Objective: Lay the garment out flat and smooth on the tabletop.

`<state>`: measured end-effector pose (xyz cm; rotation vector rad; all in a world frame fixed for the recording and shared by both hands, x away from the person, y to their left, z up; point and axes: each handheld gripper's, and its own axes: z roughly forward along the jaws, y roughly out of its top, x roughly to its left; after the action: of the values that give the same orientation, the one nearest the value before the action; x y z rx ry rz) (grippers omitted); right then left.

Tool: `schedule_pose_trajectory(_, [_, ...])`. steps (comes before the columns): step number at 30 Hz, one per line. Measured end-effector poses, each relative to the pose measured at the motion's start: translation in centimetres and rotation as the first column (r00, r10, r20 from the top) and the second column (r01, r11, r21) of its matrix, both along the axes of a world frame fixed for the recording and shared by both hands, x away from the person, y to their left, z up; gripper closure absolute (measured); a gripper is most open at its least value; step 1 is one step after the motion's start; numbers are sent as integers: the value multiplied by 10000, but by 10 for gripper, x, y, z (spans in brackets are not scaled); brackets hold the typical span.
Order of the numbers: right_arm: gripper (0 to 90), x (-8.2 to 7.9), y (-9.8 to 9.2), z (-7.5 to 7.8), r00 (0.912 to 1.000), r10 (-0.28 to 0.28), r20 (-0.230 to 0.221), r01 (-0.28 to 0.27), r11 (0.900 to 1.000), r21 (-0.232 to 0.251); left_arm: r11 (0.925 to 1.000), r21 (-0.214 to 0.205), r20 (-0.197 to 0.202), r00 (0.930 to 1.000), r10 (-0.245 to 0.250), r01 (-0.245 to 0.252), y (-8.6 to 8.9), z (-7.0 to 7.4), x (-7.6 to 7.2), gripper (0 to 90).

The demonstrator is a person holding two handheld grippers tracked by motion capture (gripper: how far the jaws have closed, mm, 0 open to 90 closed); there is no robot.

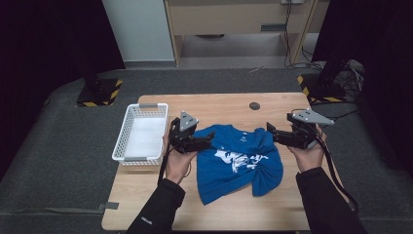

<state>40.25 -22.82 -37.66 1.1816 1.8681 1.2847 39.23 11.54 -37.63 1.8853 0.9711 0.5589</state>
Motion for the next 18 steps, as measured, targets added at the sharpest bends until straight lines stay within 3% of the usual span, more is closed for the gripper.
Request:
schedule_pose_trajectory(9, [140,-11,-1,-14,9991,281,-311,-281,9996,-8,9994,183,-61,9996,-282,283,-1,-5,-14,254])
schedule_pose_trajectory(18, [133,-22,-3,-31,9965,437,-714,-446,9989,-118,9991,297,-314,9991,-292,301,6,-22,-27,227])
